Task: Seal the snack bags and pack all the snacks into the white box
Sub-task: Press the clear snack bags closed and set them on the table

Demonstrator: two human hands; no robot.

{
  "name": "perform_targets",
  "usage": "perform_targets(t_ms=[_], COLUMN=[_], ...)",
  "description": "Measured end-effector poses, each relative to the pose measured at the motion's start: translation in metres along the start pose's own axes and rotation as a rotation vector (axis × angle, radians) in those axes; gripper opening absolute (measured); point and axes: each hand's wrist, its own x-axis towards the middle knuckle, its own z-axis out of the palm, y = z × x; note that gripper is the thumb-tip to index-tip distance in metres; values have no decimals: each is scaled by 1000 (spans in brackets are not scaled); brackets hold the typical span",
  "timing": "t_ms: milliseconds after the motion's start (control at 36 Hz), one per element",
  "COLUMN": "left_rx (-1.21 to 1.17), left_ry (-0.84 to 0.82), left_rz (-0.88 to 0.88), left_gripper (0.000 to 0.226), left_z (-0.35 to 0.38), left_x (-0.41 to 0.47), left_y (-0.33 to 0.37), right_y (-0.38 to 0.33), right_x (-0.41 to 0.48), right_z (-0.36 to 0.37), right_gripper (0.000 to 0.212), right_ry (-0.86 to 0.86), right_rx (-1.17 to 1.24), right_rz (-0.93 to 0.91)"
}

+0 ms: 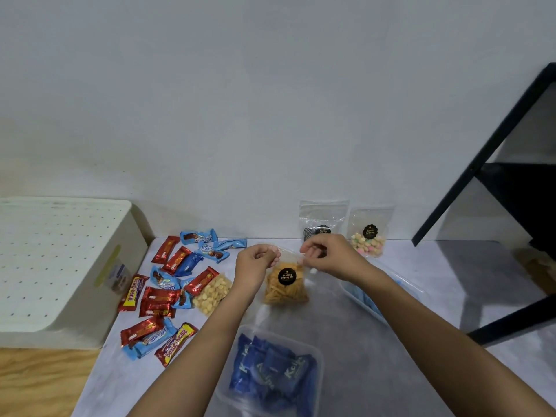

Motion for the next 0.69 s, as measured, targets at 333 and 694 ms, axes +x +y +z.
perform_targets(t_ms=[333, 694], left_rx=[236, 335], left_ry=[162, 109], left_rz=[242, 352], left_gripper=[30, 8], left_z=[-11, -25], left_x=[17, 84], left_y=[-5, 16], right_y=[10, 12], right_x=[29, 86], right_z=[2, 5], right_gripper=[15, 4], right_ry=[195, 475], right_rx=[-29, 40], right_rz=[-24, -26])
